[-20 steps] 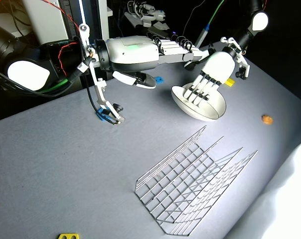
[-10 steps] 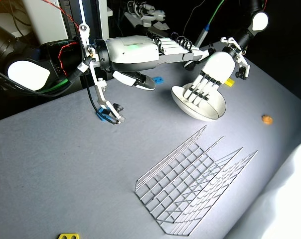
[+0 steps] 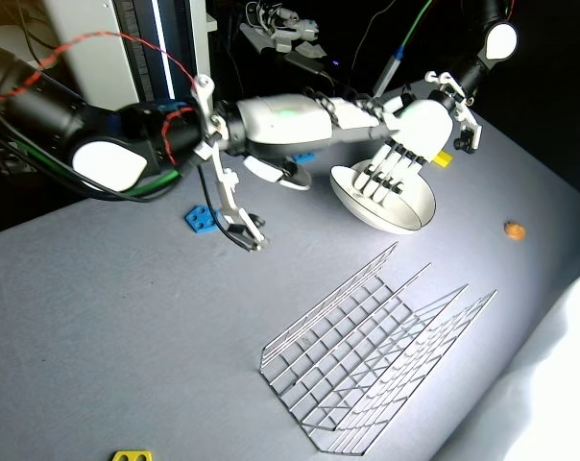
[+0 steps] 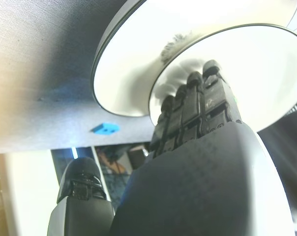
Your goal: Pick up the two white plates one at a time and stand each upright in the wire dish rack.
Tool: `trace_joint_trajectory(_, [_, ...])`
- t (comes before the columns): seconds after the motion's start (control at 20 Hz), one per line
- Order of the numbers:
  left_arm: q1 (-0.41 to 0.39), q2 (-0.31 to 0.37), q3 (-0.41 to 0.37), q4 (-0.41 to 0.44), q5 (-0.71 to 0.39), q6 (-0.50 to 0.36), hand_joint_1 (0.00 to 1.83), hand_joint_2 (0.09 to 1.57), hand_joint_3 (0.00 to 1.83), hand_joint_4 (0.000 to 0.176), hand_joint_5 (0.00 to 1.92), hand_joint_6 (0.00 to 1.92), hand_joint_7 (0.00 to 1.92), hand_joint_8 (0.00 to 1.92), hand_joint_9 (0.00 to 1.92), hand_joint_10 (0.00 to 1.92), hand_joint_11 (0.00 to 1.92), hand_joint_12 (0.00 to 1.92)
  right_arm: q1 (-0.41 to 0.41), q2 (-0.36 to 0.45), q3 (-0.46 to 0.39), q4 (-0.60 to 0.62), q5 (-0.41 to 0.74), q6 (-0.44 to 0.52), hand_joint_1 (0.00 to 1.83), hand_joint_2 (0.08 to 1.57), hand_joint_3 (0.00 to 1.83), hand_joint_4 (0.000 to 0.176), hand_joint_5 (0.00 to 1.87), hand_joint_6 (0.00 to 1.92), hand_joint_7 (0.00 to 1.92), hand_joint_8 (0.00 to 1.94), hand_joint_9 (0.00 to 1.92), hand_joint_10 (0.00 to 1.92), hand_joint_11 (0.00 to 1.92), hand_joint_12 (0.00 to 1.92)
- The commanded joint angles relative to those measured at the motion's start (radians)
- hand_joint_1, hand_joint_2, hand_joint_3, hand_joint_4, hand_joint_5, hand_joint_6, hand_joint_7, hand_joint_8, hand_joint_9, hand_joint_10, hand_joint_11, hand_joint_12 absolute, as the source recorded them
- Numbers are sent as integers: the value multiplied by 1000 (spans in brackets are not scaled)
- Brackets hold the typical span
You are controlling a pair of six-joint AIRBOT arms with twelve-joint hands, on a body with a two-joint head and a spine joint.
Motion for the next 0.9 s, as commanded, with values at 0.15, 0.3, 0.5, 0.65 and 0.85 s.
trace_joint_trajectory(0.15, [3,-11,-2,-16,-30,-4,0,1112,0,0,83,0,35,0,2,0,0,0,29,-63,31,35,23,-42,1129,1090,10,0,0,0,0,0,0,0,0,0])
trace_joint_trajectory(0.3, [3,-11,-1,-16,-30,-4,0,1111,0,0,93,6,47,5,12,5,0,0,30,-98,56,40,-18,-43,1113,1095,7,0,3,1,0,0,0,0,0,0])
trace_joint_trajectory(0.5, [5,-12,1,-16,-30,-4,0,1112,0,0,96,5,55,7,24,7,2,1,28,-138,81,58,-48,-55,1110,1074,0,0,40,11,0,0,0,0,32,18])
trace_joint_trajectory(0.65, [5,-13,1,-16,-30,-4,0,1119,3,0,91,2,53,4,28,7,6,3,33,-165,102,73,-71,-78,1099,1072,0,0,84,20,3,1,11,4,33,25])
trace_joint_trajectory(0.85, [5,-13,2,-16,-30,-4,0,1112,0,0,77,0,34,0,3,0,0,0,34,-222,156,91,-75,-79,1105,1100,7,0,138,5,63,6,50,4,0,251])
